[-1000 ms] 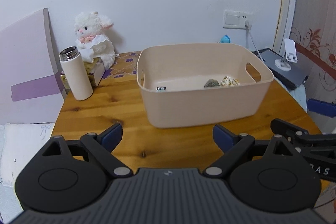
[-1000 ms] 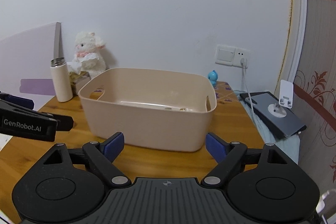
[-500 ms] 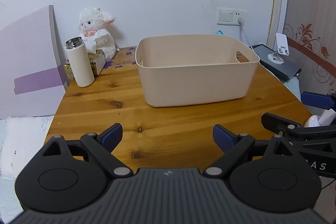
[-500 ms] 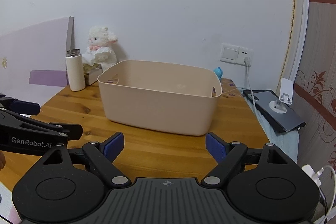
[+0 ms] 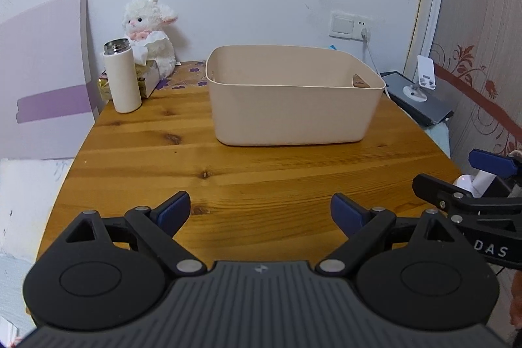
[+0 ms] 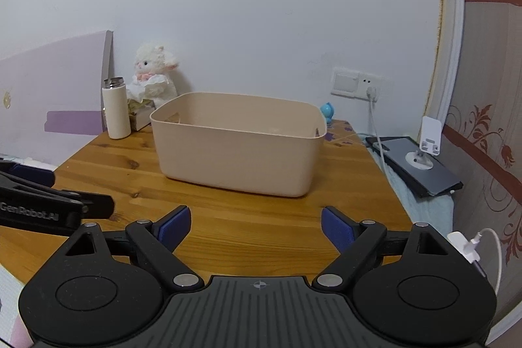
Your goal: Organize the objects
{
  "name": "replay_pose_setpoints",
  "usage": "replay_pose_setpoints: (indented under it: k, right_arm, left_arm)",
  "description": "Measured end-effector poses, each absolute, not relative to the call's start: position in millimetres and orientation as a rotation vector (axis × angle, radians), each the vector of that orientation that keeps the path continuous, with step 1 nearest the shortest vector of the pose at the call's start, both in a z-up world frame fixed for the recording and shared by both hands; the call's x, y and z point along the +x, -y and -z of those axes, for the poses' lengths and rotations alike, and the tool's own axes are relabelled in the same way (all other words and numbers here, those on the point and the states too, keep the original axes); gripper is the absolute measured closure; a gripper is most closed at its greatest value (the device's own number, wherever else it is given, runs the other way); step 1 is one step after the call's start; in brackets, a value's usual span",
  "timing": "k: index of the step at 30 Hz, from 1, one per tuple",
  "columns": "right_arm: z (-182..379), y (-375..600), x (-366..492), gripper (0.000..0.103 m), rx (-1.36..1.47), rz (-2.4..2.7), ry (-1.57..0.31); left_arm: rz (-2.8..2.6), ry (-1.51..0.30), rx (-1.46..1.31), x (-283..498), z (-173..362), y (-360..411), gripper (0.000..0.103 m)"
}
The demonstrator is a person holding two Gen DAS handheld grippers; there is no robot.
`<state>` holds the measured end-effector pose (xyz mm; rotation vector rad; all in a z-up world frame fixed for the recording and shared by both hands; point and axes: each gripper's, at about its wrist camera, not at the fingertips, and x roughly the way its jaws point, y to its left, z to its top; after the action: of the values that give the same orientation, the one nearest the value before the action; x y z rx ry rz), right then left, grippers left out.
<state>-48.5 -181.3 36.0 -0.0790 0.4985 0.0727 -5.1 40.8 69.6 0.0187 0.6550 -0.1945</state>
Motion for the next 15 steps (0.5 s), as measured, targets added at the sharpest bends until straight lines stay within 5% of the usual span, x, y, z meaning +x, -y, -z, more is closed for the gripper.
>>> replay_pose_setpoints:
  k: [15]
  right_arm:
    - [-38,192,-60,0.015,-0.075,-0.068,-0.485]
  left_arm:
    - [0.215,-0.624,0.041,-34,-78,-32,0.009]
